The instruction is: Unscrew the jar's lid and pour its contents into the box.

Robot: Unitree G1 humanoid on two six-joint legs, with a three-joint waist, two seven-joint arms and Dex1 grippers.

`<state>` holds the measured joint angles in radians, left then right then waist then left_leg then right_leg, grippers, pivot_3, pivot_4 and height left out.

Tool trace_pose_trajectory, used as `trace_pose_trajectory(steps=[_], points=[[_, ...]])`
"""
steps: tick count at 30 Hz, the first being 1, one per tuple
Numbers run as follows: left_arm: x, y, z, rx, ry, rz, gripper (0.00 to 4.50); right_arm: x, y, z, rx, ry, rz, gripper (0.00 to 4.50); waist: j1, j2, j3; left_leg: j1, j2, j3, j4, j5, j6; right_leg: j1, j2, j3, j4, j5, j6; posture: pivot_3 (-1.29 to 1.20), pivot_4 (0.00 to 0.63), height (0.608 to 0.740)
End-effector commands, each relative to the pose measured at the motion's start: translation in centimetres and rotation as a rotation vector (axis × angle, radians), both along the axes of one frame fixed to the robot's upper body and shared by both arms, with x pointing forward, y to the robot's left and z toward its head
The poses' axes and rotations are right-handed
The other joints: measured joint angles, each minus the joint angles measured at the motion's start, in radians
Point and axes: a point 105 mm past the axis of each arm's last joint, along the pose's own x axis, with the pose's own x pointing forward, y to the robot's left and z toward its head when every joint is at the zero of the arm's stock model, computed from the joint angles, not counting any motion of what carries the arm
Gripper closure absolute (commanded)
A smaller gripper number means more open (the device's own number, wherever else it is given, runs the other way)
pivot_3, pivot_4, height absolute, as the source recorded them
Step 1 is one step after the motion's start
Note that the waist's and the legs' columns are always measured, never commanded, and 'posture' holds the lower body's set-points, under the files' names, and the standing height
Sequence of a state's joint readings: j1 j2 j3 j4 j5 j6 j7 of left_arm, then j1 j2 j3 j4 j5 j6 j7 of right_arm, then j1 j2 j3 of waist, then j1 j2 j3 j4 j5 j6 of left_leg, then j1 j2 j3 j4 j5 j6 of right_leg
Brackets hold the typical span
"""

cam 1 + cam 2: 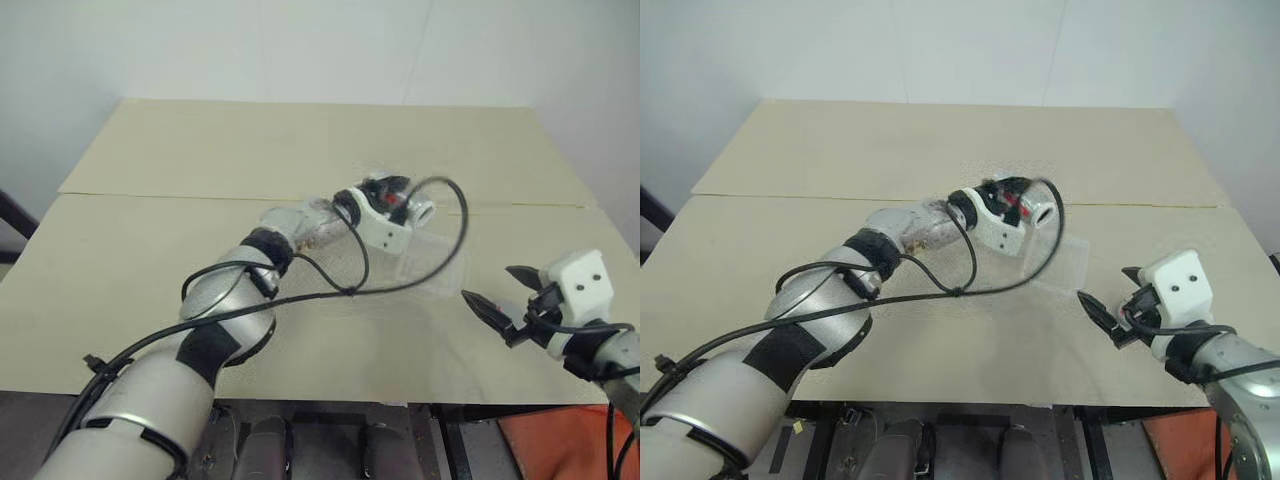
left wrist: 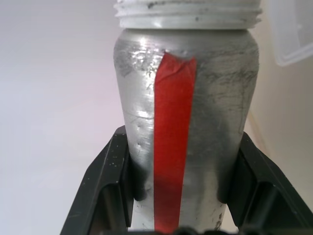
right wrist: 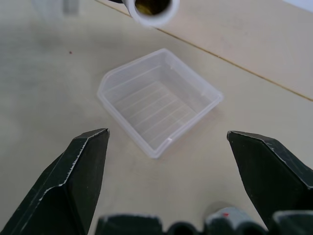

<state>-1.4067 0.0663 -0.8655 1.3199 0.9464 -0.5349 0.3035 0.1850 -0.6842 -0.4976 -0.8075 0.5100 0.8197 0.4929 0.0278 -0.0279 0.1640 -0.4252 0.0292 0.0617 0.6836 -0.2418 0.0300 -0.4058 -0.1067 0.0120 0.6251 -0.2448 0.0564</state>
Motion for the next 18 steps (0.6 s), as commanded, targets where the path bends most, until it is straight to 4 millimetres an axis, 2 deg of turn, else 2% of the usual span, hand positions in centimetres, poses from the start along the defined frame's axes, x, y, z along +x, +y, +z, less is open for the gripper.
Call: trace_pose_trajectory(steps=[1,5,10,18], points=[[-1.0,-1.7,1.2,0.05,-0.21,-0.088,2.45,-0.9,0.4,1.3,-0.004,-0.061,-0.007,0.04,0.0,0.0,0.0,0.0,0.0,0.0,0.0,0.0,0.0,0.0,0.0,0.0,0.0,0.0,0.0,0.0,0.15,0.74],[-1.4,-2.4,1.3,0.125,-0.375,-0.135,2.45,-1.3,0.3,1.5,0.03,-0.073,-0.026,0.04,-0.002,-0.001,0.0,0.0,0.0,0.0,0.0,0.0,0.0,-0.001,0.0,0.0,0.001,0.0,0.0,0.0,0.15,0.74],[-1.9,-3.0,1.3,0.185,-0.477,-0.186,2.45,-1.6,0.1,1.4,0.033,-0.07,-0.044,0.04,-0.001,-0.001,0.0,0.0,0.0,0.0,0.0,0.0,0.0,-0.001,0.0,0.0,0.001,0.0,0.0,0.0,0.15,0.74],[-1.5,-2.7,0.5,0.192,-0.44,-0.15,2.45,-1.4,0.0,1.3,0.042,-0.069,-0.061,0.04,-0.001,-0.001,0.0,-0.001,0.0,0.001,0.0,0.0,0.0,-0.002,0.0,0.0,0.001,0.0,0.0,0.0,0.15,0.74]])
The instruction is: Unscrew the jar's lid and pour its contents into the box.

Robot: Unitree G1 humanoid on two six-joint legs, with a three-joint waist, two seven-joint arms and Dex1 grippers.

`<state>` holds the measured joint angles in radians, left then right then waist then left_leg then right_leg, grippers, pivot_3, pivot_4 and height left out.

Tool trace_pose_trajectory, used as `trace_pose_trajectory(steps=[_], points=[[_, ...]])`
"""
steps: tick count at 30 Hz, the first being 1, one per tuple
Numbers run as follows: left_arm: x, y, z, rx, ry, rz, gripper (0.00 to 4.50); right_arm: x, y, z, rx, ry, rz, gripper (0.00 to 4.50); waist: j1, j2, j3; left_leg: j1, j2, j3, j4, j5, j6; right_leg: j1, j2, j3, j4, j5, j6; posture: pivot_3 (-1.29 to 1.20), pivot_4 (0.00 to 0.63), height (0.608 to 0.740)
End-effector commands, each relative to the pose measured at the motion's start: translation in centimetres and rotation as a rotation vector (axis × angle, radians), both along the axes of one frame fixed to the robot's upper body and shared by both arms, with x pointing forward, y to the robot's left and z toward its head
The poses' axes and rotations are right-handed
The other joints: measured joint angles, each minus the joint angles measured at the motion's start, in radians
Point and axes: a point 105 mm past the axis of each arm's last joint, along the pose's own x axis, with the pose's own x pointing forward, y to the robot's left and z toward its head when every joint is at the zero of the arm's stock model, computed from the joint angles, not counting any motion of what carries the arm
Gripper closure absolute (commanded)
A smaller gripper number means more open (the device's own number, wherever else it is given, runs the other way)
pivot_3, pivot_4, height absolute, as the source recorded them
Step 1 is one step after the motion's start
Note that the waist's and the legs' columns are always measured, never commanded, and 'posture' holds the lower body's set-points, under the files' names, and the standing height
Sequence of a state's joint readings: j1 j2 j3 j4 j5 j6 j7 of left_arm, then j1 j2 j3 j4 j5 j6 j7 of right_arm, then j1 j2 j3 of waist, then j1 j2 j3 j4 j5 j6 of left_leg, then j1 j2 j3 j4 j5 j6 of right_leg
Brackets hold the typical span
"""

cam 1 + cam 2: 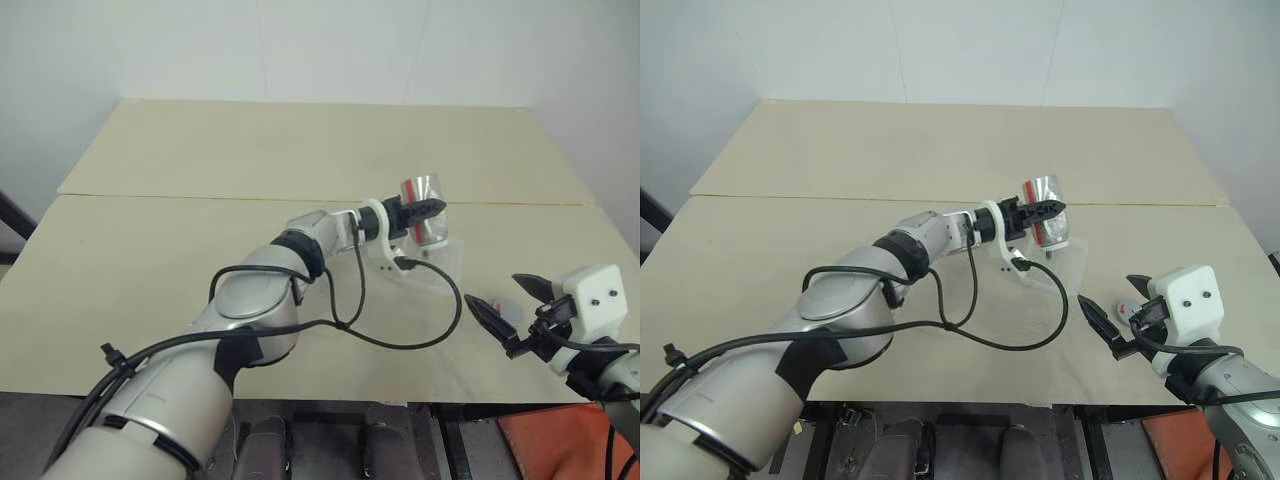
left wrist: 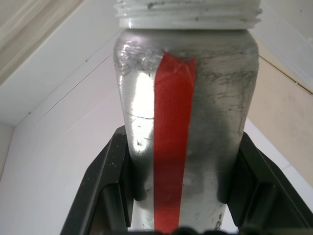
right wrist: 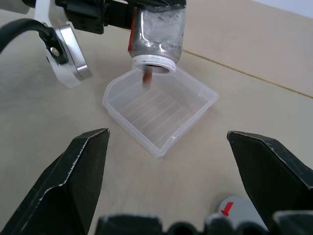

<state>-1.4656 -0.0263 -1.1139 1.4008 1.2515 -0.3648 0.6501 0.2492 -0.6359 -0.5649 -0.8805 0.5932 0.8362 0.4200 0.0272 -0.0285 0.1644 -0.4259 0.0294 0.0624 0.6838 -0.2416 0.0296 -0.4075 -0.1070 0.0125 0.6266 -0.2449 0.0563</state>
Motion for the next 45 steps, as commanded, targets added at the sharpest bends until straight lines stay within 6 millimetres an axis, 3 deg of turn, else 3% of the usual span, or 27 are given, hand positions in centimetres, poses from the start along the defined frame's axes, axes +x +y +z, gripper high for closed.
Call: trace_pose_trajectory(steps=[1,6,9,13,16,20,23,26,32,37,45], points=[[0.2,-0.2,1.1,-0.035,-0.018,0.018,2.45,-0.1,0.0,1.0,-0.022,-0.044,-0.01,0.04,0.0,0.0,0.0,0.0,0.0,0.0,0.0,0.0,0.0,0.0,0.0,0.0,0.0,0.0,0.0,0.0,0.15,0.74],[0.8,0.3,1.7,-0.106,0.039,0.067,2.45,0.2,0.1,0.9,-0.033,-0.039,-0.003,0.04,0.0,0.0,0.0,0.0,0.0,0.0,0.0,0.0,0.0,0.0,0.0,0.0,0.0,0.0,0.0,0.0,0.15,0.74],[1.8,1.1,1.9,-0.265,0.252,0.17,2.45,0.4,-0.1,0.7,-0.047,-0.032,-0.007,0.04,-0.001,0.0,0.0,0.0,0.0,0.0,0.001,0.0,0.0,0.0,0.0,0.0,0.001,0.0,0.0,0.0,0.15,0.74],[2.9,2.3,1.3,-0.529,0.681,0.289,2.45,0.6,-0.1,0.7,-0.051,-0.03,-0.003,0.04,-0.003,0.001,0.0,0.0,0.0,0.0,0.002,0.0,0.0,0.0,0.0,0.0,0.002,0.0,0.0,0.0,0.15,0.74],[3.6,3.4,1.1,-0.837,1.132,0.313,2.45,0.8,0.0,0.5,-0.056,-0.024,0.005,0.04,-0.008,0.001,-0.001,0.0,0.0,0.001,0.003,0.0,0.0,0.0,0.0,0.0,0.003,0.0,0.0,0.0,0.15,0.74],[4.1,4.9,1.3,-1.166,1.554,0.198,2.45,1.1,0.0,0.3,-0.05,-0.021,0.015,0.04,-0.013,0.001,-0.001,0.0,0.001,0.0,0.006,0.0,0.001,0.001,0.0,0.0,0.004,0.0,0.0,0.0,0.15,0.74],[4.6,6.6,1.4,-1.366,1.724,0.092,2.45,1.5,0.3,0.1,-0.05,-0.019,0.044,0.04,-0.015,0.001,-0.001,0.0,0.001,0.0,0.01,-0.001,0.002,0.003,0.0,0.0,0.004,0.0,0.0,0.0,0.15,0.74],[4.6,8.0,1.0,-1.489,1.76,0.021,2.45,1.9,0.6,0.0,-0.048,-0.026,0.063,0.04,-0.016,0.002,-0.001,0.0,0.001,-0.001,0.011,-0.001,0.002,0.003,0.0,0.0,0.005,0.001,0.001,0.0,0.15,0.74],[2.4,9.3,-1.6,-1.6,1.713,-0.048,2.45,2.4,0.7,-0.3,-0.043,-0.031,0.067,0.04,-0.015,0.002,-0.001,0.001,0.001,-0.003,0.011,-0.001,0.002,0.004,0.0,0.0,0.005,0.001,0.001,0.0,0.15,0.74],[0.9,9.5,-3.6,-1.605,1.695,-0.001,2.45,2.7,1.1,-0.6,-0.041,-0.022,0.081,0.04,-0.011,0.002,-0.001,0.002,0.001,-0.004,0.011,-0.001,0.002,0.005,0.0,0.001,0.005,0.002,0.001,0.0,0.15,0.74],[0.3,10.2,-6.5,-1.626,1.68,0.119,2.45,2.9,1.1,-0.5,-0.049,-0.026,0.085,0.04,-0.014,0.002,-0.001,0.002,0.0,-0.004,0.012,-0.002,0.003,0.005,0.0,0.001,0.005,0.002,0.002,0.0,0.15,0.74]])
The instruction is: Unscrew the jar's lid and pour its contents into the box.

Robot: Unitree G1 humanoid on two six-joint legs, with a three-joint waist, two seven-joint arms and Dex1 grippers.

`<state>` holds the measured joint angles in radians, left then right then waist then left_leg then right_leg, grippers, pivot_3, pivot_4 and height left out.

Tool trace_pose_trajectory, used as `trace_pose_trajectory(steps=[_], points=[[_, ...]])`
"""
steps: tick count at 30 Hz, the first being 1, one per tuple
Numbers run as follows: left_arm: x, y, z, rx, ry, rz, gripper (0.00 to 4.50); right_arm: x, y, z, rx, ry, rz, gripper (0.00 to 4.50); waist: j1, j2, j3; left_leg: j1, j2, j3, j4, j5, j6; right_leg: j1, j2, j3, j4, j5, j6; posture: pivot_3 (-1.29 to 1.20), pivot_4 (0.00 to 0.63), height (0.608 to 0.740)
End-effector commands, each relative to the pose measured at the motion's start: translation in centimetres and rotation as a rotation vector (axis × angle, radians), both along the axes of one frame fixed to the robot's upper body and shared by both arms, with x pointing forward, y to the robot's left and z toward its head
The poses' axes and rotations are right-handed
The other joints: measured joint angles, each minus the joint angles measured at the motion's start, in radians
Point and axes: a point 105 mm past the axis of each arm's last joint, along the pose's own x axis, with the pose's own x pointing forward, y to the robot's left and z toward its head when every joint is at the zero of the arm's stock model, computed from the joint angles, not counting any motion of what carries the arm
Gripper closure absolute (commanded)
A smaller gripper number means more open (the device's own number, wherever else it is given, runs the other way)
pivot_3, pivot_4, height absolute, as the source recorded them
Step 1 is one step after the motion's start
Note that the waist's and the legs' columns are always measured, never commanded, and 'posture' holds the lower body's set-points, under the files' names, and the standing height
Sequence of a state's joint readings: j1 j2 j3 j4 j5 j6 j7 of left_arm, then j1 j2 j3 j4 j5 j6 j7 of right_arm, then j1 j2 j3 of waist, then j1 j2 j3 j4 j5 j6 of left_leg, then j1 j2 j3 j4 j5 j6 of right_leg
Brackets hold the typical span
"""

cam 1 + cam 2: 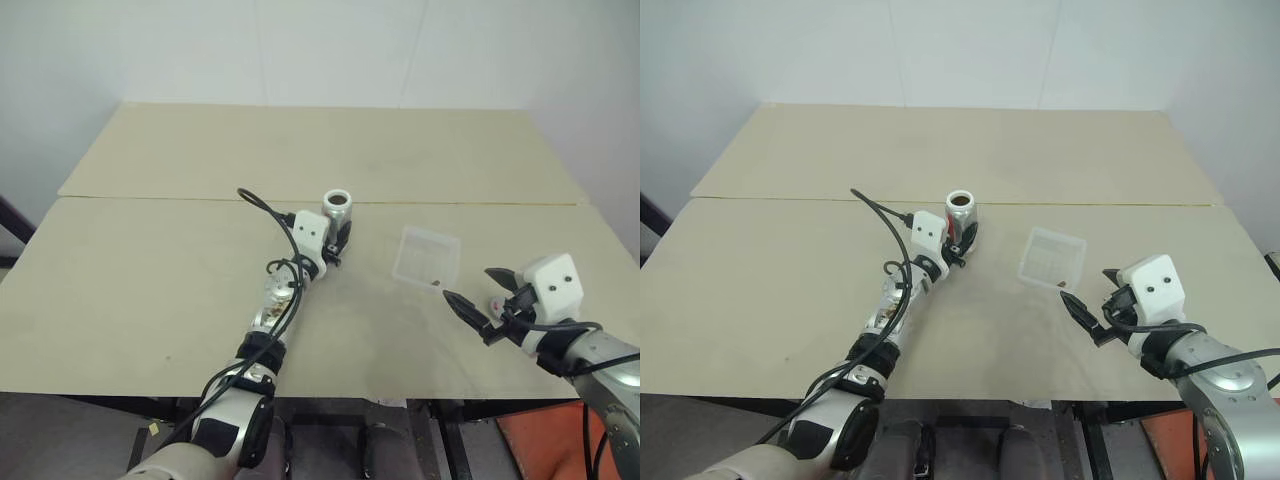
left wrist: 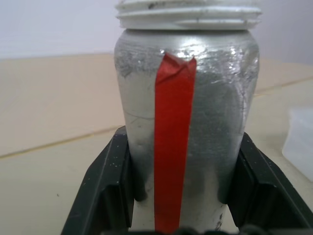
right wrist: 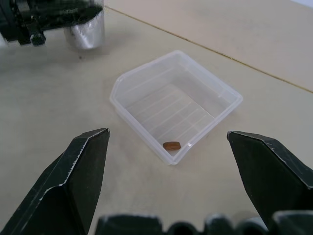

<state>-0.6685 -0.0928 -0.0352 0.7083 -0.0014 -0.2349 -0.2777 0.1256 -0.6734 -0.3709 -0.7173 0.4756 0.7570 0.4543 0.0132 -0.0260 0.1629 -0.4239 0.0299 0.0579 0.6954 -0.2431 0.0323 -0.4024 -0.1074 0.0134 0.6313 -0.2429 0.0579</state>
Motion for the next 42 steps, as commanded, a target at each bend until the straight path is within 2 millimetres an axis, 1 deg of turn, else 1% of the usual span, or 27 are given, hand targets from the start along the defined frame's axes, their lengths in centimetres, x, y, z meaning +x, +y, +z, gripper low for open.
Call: trace_pose_trajectory(steps=[1,7,9,10,13,15,21,24,26,28,31,34,36,38,41,42], points=[[-0.3,-0.6,0.5,-0.014,-0.02,0.01,2.45,0.0,0.2,1.1,-0.016,-0.055,0.014,0.04,-0.001,0.0,0.0,0.0,0.0,0.0,0.0,0.0,0.0,0.0,0.0,0.0,0.0,0.0,0.0,0.0,0.15,0.74],[-0.6,-0.8,-0.6,-0.027,0.03,-0.005,2.45,-0.1,0.0,1.1,-0.027,-0.054,0.012,0.04,-0.001,0.001,-0.001,0.001,0.0,0.0,0.0,0.0,0.0,0.001,0.0,0.0,0.0,0.0,0.0,0.0,0.15,0.74],[-0.7,-0.8,-0.7,-0.041,0.047,-0.014,1.74,0.0,-0.1,1.1,-0.03,-0.054,0.009,0.0,-0.001,0.001,-0.001,0.001,0.0,0.0,0.0,0.0,0.0,0.001,0.0,0.0,0.0,0.0,0.0,0.0,0.15,0.74],[-0.7,-0.8,-0.8,-0.049,0.057,-0.019,1.59,0.0,-0.1,1.1,-0.031,-0.054,0.008,0.0,-0.001,0.001,-0.001,0.001,0.0,0.0,0.0,0.0,0.0,0.001,0.0,0.0,0.0,0.0,0.0,0.0,0.15,0.74],[-0.7,-0.4,-0.2,-0.035,0.014,0.02,0.66,0.2,-0.2,1.2,-0.032,-0.058,0.007,0.0,-0.001,0.001,-0.001,0.0,0.0,0.0,0.0,0.0,0.0,0.0,0.0,0.0,0.0,0.0,0.0,0.0,0.15,0.74],[-0.8,-0.5,-0.1,-0.025,0.003,0.012,0.03,0.3,-0.2,1.2,-0.028,-0.063,0.011,0.0,-0.001,0.001,-0.001,0.001,0.0,0.0,0.0,0.0,0.0,0.0,0.0,0.0,0.0,0.0,0.0,0.0,0.15,0.74],[-1.6,0.1,0.1,-0.028,0.001,-0.007,0.01,0.5,-0.2,1.0,-0.038,-0.065,0.013,0.0,-0.001,0.001,-0.001,0.0,0.0,0.0,0.0,0.0,0.0,0.0,0.0,0.0,0.0,0.0,0.0,0.0,0.15,0.74],[-2.6,0.7,0.3,0.044,-0.024,-0.036,0.01,0.6,-0.2,1.0,-0.04,-0.065,0.014,0.0,-0.005,0.001,-0.001,0.001,0.0,0.0,0.0,0.0,0.0,0.0,0.0,0.0,0.0,0.0,0.0,0.0,0.15,0.74],[-3.1,1.7,0.4,0.086,-0.023,-0.003,0.01,0.7,-0.1,0.9,-0.039,-0.061,0.022,0.0,-0.005,0.002,-0.001,0.001,0.001,-0.001,-0.001,0.0,0.0,0.0,0.0,0.0,0.0,0.0,0.0,0.0,0.15,0.74],[-3.5,2.7,0.7,0.09,-0.015,0.026,0.01,0.7,0.0,0.8,-0.044,-0.059,0.03,0.0,-0.003,0.002,-0.002,0.001,0.001,-0.001,0.0,0.0,0.0,0.0,0.0,0.0,0.0,0.0,0.0,0.0,0.15,0.74],[-4.9,4.0,1.3,0.058,0.03,-0.01,0.01,0.7,-0.1,0.7,-0.045,-0.055,0.029,0.0,-0.002,0.002,-0.002,0.001,0.001,-0.001,0.0,0.0,0.0,0.0,0.0,0.001,0.0,0.0,0.0,0.0,0.15,0.74],[-7.0,6.1,1.7,0.096,0.074,-0.105,0.01,0.6,-0.4,0.5,-0.046,-0.041,0.028,0.0,-0.004,0.002,-0.002,0.001,0.001,-0.001,0.0,0.0,0.0,0.0,0.0,0.001,0.0,0.0,0.0,0.0,0.15,0.74],[-8.2,8.0,2.2,0.146,0.076,-0.171,0.01,0.4,-0.7,0.5,-0.061,-0.036,0.04,0.0,-0.007,0.003,-0.003,0.001,0.002,-0.001,-0.001,0.0,0.0,0.0,0.001,0.001,0.001,0.0,-0.001,0.0,0.15,0.74],[-9.2,9.6,3.0,0.153,0.079,-0.229,0.01,0.2,-1.3,0.6,-0.079,-0.038,0.052,0.0,-0.008,0.003,-0.003,0.002,0.002,-0.001,-0.001,0.0,0.0,0.0,0.001,0.001,0.001,0.0,-0.001,0.0,0.15,0.74],[-10.8,13.0,4.0,0.202,0.088,-0.319,0.01,-0.4,-2.5,1.3,-0.121,-0.029,0.103,0.0,-0.007,0.003,-0.003,0.003,0.002,0.0,0.0,0.0,0.0,0.001,0.001,0.001,0.001,0.0,-0.001,0.0,0.15,0.74],[-11.2,13.8,4.3,0.219,0.09,-0.341,0.01,-0.6,-2.8,1.4,-0.13,-0.021,0.122,0.0,-0.007,0.003,-0.003,0.003,0.002,0.0,0.0,0.0,0.0,0.001,0.001,0.001,0.001,0.0,-0.001,0.0,0.15,0.74]])
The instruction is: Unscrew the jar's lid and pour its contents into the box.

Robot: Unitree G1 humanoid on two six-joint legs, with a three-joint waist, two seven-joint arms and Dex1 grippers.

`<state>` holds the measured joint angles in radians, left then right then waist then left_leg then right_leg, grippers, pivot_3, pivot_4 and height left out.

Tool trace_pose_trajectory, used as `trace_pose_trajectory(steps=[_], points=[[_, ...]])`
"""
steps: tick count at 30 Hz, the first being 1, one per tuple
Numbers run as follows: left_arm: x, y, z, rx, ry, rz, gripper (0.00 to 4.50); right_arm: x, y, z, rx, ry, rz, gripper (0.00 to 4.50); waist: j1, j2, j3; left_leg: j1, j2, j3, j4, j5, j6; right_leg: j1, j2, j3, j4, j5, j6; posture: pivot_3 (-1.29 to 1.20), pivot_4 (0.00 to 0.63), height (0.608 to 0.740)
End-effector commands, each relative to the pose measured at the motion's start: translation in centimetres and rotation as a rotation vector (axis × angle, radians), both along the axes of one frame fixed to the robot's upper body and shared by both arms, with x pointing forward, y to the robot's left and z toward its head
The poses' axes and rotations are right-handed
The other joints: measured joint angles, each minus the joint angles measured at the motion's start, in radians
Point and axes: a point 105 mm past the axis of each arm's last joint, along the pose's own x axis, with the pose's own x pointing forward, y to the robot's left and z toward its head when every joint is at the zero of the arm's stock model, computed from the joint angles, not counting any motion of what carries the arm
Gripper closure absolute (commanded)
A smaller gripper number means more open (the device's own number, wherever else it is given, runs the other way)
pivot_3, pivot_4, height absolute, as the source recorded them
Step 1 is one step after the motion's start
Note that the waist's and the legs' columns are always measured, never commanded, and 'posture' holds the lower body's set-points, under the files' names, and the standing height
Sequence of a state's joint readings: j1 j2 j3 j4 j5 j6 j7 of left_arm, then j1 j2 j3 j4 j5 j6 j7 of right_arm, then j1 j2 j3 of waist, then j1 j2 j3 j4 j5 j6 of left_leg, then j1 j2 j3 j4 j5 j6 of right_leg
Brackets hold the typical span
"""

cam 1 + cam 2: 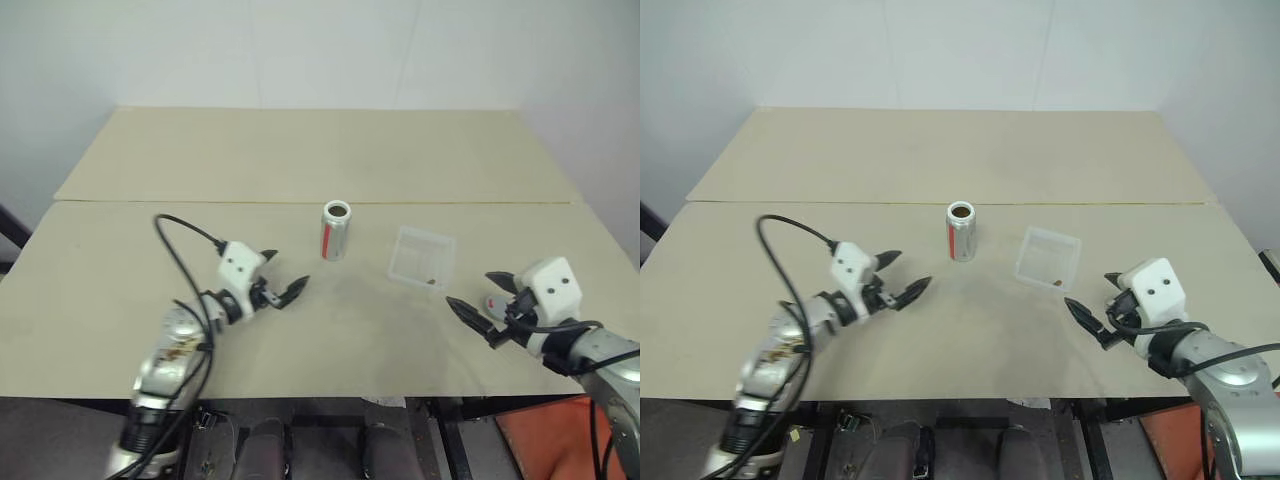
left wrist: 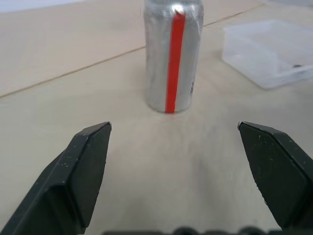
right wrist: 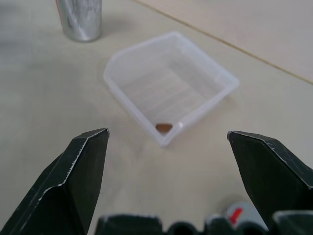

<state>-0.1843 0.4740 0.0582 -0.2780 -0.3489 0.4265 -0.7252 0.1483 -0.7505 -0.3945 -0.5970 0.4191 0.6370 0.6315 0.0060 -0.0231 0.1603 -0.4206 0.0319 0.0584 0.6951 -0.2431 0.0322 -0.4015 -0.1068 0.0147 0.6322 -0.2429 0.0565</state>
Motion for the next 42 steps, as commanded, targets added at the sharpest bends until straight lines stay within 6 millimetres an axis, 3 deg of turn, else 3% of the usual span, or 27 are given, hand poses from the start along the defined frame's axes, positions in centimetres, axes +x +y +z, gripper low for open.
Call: trace_pose_trajectory(steps=[1,3,6,12,23,29,34,37,40,42], points=[[-1.9,2.7,2.3,0.004,-0.018,-0.101,0.01,-0.8,-1.5,2.2,-0.06,-0.047,0.067,0.0,0.0,0.0,0.0,0.0,0.0,0.0,-0.001,0.0,0.0,0.0,0.0,0.0,0.0,0.0,0.0,0.0,0.15,0.74],[-2.7,5.0,3.0,-0.017,0.029,-0.092,0.01,-1.5,-1.9,2.7,-0.086,-0.036,0.143,0.0,0.0,0.0,0.0,0.001,0.0,0.0,-0.001,0.0,0.0,0.0,0.0,0.0,-0.001,0.0,0.0,0.0,0.15,0.74],[-5.7,6.9,4.6,-0.077,0.062,-0.157,0.01,-2.9,-2.1,3.4,-0.129,-0.033,0.298,0.0,-0.001,0.0,0.0,0.001,0.001,0.001,-0.001,0.0,0.0,0.001,0.0,0.0,-0.001,0.0,0.0,0.0,0.15,0.74],[-9.6,6.7,6.8,-0.184,0.058,-0.231,0.01,-4.7,-2.3,4.7,-0.162,-0.012,0.482,0.0,-0.003,0.0,0.001,0.01,0.003,0.001,-0.002,-0.001,0.0,0.01,0.0,-0.001,-0.003,-0.001,-0.001,0.0,0.15,0.74],[-9.4,5.3,4.9,-0.134,0.125,-0.169,0.01,-3.4,-2.8,5.3,-0.232,0.019,0.519,0.0,0.003,0.0,0.001,0.015,0.002,0.003,-0.002,0.0,0.0,0.014,0.0,0.002,-0.003,-0.006,-0.008,0.0,0.15,0.74],[-9.9,5.0,4.8,-0.089,0.075,-0.166,0.01,-2.0,-0.3,6.8,-0.111,-0.036,0.523,0.0,-0.003,0.0,0.001,0.015,0.003,0.004,-0.003,0.0,0.0,0.013,0.0,0.002,-0.003,-0.006,-0.009,0.0,0.15,0.74],[-10.4,5.8,4.9,-0.042,0.133,-0.16,0.01,-2.6,0.5,6.1,-0.141,-0.02,0.59,0.0,0.003,-0.001,0.001,0.015,0.003,0.004,-0.004,-0.001,0.0,0.012,0.0,0.002,-0.004,-0.006,-0.009,0.0,0.15,0.74],[-10.3,6.4,5.2,-0.024,0.134,-0.156,0.01,-2.0,0.4,6.0,-0.047,-0.028,0.559,0.0,0.006,-0.001,0.002,0.014,0.003,0.004,-0.004,-0.001,0.0,0.012,-0.001,0.002,-0.004,-0.006,-0.009,0.0,0.15,0.74],[-9.9,6.9,5.0,0.003,0.119,-0.128,0.01,-1.1,0.6,4.4,-0.069,0.011,0.5,0.0,0.005,-0.001,0.001,0.015,0.003,0.005,-0.004,-0.001,0.0,0.012,-0.001,0.002,-0.004,-0.007,-0.009,0.0,0.15,0.74],[-9.9,6.8,5.3,-0.019,0.125,-0.1,0.01,-1.0,1.3,4.7,0.014,-0.011,0.508,0.0,0.005,-0.001,0.002,0.015,0.003,0.005,-0.005,-0.001,0.0,0.011,0.0,0.002,-0.004,-0.007,-0.01,0.0,0.15,0.74]])
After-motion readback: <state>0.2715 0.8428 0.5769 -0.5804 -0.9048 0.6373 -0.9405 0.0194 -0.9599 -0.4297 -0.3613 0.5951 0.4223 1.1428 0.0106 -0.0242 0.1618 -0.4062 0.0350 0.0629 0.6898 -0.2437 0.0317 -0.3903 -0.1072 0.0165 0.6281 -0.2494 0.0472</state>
